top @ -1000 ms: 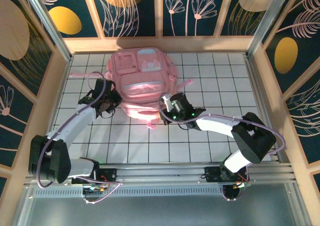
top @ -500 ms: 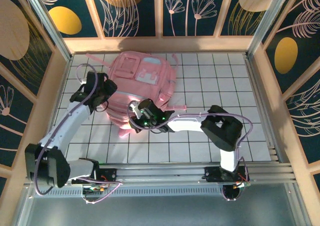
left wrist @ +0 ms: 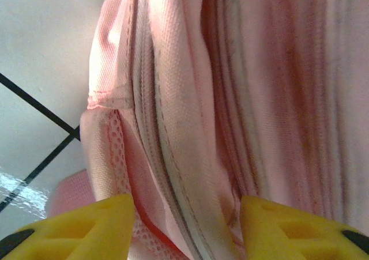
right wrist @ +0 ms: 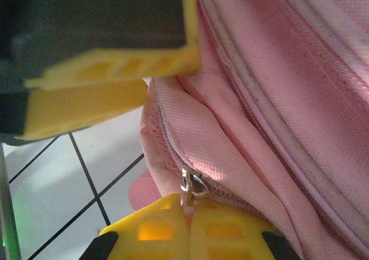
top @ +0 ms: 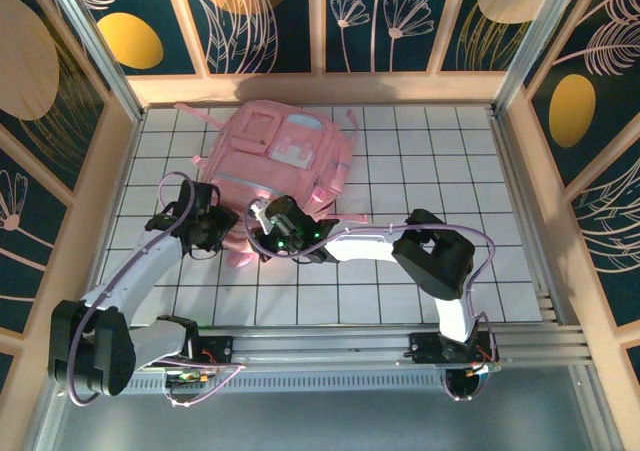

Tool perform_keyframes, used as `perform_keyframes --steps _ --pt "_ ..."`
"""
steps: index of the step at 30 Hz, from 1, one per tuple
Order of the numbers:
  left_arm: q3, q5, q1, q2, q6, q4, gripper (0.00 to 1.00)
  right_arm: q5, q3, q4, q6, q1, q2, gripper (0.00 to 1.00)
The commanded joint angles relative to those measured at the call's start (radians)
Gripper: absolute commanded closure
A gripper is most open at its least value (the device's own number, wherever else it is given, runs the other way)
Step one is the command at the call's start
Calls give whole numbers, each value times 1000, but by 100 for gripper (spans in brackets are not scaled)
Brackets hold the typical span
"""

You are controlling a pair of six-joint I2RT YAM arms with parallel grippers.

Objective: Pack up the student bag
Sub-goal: Zip the student bag at the top-center of the table.

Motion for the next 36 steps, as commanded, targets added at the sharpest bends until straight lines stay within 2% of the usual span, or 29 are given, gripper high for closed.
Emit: perform_keyframes --steps 1,4,6,9,17,23,26,29,36 --pt "-13 53 -1 44 -49 77 50 41 12 42 -8 2 6 100" --pt "-11 56 -1 76 -54 110 56 46 5 36 -10 4 2 100" --pt "-5 44 -1 83 -56 116 67 61 0 21 -15 3 -2 100" --pt "29 7 -1 74 -47 88 78 96 -27 3 -21 3 -16 100" --pt "111 -48 8 43 -21 40 98 142 -147 15 -1 1 -69 100" --pt "131 -64 16 28 -3 21 100 145 -187 11 4 -7 -103 100" --pt "114 -61 16 11 -3 37 100 30 -166 -10 9 -39 -105 100" --pt "82 -33 16 7 -5 75 100 -109 -62 -107 -9 -58 -70 100" --pt "68 -47 16 15 13 75 100 -130 202 -370 -9 -70 -7 100"
